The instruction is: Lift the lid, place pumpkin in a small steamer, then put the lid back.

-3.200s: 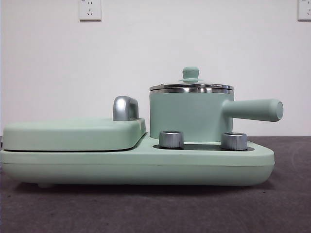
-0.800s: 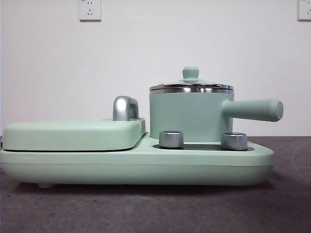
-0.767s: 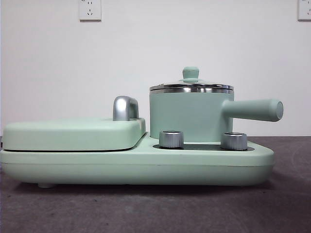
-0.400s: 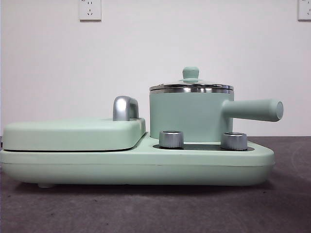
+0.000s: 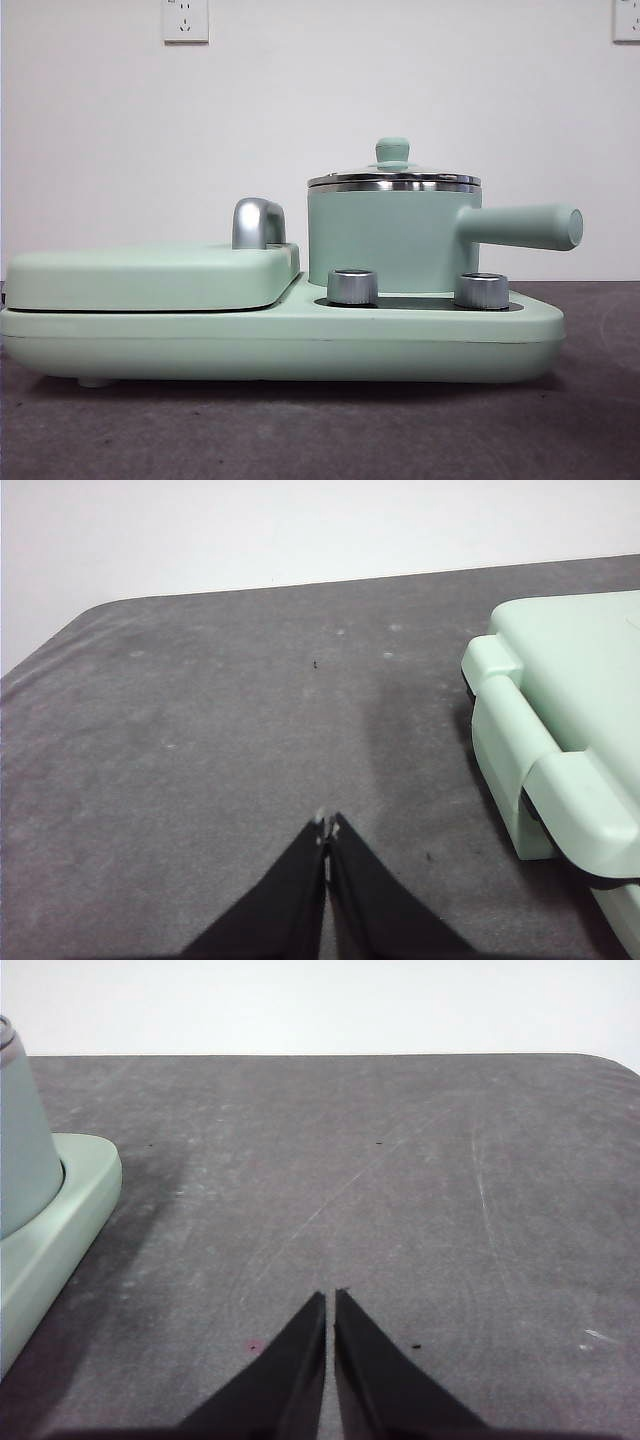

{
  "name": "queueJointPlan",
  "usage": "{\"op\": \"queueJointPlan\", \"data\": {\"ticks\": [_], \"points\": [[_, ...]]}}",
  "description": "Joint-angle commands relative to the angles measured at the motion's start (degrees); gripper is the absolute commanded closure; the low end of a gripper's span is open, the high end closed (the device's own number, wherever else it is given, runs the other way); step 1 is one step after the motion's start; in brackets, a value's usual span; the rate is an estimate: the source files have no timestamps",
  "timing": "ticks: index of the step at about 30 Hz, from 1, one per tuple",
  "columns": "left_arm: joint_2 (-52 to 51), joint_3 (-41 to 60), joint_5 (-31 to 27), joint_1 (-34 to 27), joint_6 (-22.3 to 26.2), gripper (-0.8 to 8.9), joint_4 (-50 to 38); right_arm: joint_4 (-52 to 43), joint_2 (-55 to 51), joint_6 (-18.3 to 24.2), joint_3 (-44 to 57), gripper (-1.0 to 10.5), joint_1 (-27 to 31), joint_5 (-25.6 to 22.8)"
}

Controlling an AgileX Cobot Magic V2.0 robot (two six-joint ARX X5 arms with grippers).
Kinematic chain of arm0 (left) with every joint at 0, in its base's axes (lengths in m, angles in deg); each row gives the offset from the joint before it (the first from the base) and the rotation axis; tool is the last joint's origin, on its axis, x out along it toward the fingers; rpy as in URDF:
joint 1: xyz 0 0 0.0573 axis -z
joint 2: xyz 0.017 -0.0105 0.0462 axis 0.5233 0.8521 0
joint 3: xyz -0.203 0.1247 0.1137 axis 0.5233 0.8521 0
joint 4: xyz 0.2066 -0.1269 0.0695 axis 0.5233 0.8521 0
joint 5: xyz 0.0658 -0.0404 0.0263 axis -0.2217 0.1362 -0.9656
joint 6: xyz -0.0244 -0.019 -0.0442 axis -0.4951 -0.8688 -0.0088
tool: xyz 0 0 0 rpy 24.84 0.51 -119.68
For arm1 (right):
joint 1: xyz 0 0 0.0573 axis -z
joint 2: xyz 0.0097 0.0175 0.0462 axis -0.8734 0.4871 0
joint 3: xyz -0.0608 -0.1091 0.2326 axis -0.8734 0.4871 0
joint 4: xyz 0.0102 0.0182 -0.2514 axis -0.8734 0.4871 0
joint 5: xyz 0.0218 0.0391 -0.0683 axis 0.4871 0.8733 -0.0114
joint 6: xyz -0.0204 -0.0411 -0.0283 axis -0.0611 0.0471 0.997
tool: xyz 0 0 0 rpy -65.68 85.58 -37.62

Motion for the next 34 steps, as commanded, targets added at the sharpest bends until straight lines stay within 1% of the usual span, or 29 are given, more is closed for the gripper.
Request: {"op": "queueJointPlan", "data": {"ticks": [1,4,12,34], "points": [[-0.09,1.14,-0.24,-0.07,0.52,8.08,0.33,0.44,-0.07,0.96,0.28,9.4,-0.44,-0.02],[-0.09,1.14,-0.24,-0.07,0.52,8.08,0.33,0.44,-0.07,1.77,0.28,9.4,-1.22,-0.04],[-0.09,1.14,-0.24,-0.07,0.52,8.08,0.33,0.46,-0.07,2.34,0.28,9.4,-3.61,-0.68],[-0.09,1.14,-0.24,-0.07,0.52,8.08,0.33,-1.05,-0.07,2.27,0.26,9.4,-4.2,-0.66]]}}
